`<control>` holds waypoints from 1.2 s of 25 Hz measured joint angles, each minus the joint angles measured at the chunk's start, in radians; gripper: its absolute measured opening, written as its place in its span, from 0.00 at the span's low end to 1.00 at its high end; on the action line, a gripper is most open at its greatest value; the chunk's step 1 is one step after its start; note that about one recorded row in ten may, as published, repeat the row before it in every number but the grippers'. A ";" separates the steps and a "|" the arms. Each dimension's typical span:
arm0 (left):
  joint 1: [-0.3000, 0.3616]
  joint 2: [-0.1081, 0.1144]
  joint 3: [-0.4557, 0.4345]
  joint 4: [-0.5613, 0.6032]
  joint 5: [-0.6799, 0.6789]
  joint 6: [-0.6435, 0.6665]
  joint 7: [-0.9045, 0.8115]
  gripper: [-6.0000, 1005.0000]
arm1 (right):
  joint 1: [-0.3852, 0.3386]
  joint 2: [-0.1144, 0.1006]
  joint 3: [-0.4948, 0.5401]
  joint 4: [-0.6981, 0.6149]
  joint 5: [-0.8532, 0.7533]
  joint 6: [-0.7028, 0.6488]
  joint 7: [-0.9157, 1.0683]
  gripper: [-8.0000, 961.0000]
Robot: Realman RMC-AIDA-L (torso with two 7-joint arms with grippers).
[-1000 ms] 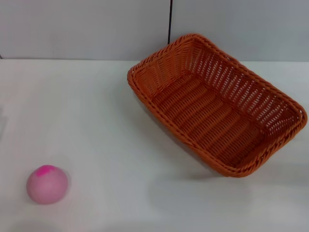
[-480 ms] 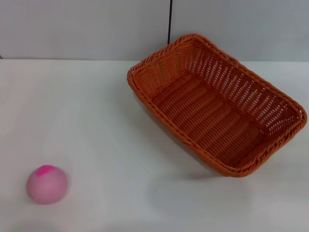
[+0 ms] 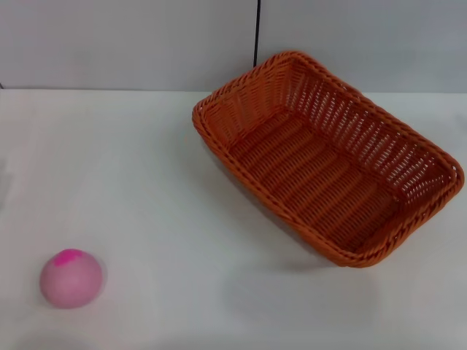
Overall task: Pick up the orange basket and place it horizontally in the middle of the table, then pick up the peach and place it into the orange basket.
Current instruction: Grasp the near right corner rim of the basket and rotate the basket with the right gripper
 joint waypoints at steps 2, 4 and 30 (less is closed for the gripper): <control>-0.003 0.000 0.003 0.000 0.000 0.003 -0.003 0.80 | 0.071 -0.019 -0.021 0.000 -0.110 -0.050 0.043 0.85; -0.001 0.000 0.003 -0.001 0.000 0.002 -0.003 0.79 | 0.135 -0.029 -0.072 0.031 -0.199 -0.084 0.084 0.85; -0.031 0.006 -0.006 0.022 -0.008 0.033 0.001 0.78 | 0.215 0.110 -0.453 0.341 -0.246 0.399 0.191 0.84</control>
